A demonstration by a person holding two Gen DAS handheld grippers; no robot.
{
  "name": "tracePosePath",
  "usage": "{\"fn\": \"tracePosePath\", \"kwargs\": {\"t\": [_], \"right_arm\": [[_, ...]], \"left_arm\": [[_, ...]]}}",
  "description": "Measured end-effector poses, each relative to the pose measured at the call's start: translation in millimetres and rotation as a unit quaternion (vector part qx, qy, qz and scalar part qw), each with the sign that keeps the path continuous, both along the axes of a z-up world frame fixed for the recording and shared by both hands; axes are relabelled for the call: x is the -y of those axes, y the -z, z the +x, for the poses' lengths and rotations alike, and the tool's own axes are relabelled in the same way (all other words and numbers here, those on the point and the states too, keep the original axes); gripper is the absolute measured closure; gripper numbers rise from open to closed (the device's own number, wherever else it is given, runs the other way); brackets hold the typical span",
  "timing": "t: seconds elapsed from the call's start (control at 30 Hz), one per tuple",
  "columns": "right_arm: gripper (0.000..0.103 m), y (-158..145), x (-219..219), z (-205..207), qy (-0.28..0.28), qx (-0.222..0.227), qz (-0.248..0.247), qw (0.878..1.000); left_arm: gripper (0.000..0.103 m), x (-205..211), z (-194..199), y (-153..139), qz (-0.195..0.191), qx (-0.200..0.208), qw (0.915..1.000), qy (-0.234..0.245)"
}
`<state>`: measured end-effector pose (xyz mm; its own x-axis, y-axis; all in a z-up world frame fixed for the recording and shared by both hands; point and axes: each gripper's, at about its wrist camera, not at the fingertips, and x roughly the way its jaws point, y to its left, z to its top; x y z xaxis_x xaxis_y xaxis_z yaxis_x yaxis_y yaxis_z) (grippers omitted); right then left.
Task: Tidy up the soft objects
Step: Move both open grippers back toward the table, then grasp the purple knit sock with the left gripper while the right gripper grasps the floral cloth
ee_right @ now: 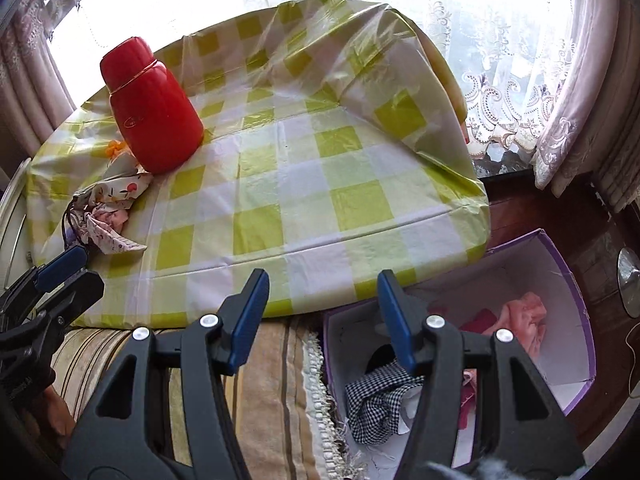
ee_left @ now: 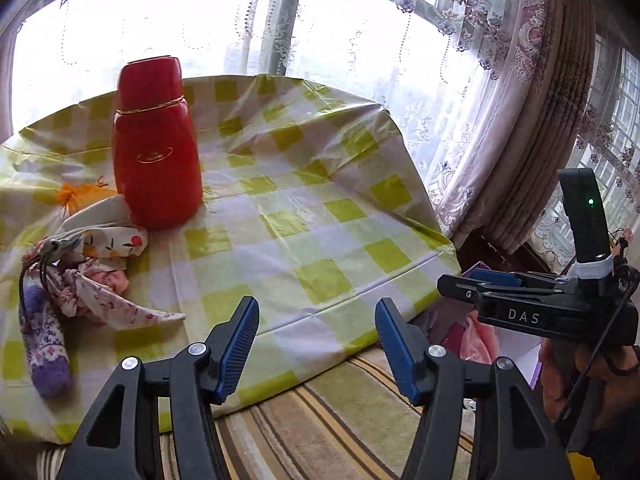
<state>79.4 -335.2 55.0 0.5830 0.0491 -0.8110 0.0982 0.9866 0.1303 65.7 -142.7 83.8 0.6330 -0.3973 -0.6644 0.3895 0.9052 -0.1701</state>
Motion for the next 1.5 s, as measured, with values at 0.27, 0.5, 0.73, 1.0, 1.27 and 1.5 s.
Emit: {"fn": "tracePosePath", "kwargs": {"t": [0.27,0.5,0.73,1.0,1.27,1.5], "right_arm": [[0.043,1,-73,27,-0.076,0.007,0.001,0.997],[0.043,9,-117,43,-0.121,0.001,0.006,0.993],[0.043,14,-148,52,-0.153,-0.004,0.008,0.988],[0.043,21,-179,62,-0.191,-0.011,0.009,0.981],[0.042,28,-214,70,-0.245,-0.009,0.004,0.970],[0.038,28,-245,79,-0.284,0.013,-0.012,0.959]], "left_arm": [[0.042,-81,9,-4,-0.011,0.018,0.9960,-0.086],[0.042,-161,11,3,-0.034,0.011,0.9832,-0.179],[0.042,-217,21,31,-0.056,-0.043,0.9663,-0.248],[0.042,-256,35,74,-0.085,-0.142,0.9349,-0.314],[0.041,-274,51,102,-0.097,-0.198,0.9178,-0.330],[0.039,-265,59,103,-0.069,-0.185,0.9314,-0.306]]}}
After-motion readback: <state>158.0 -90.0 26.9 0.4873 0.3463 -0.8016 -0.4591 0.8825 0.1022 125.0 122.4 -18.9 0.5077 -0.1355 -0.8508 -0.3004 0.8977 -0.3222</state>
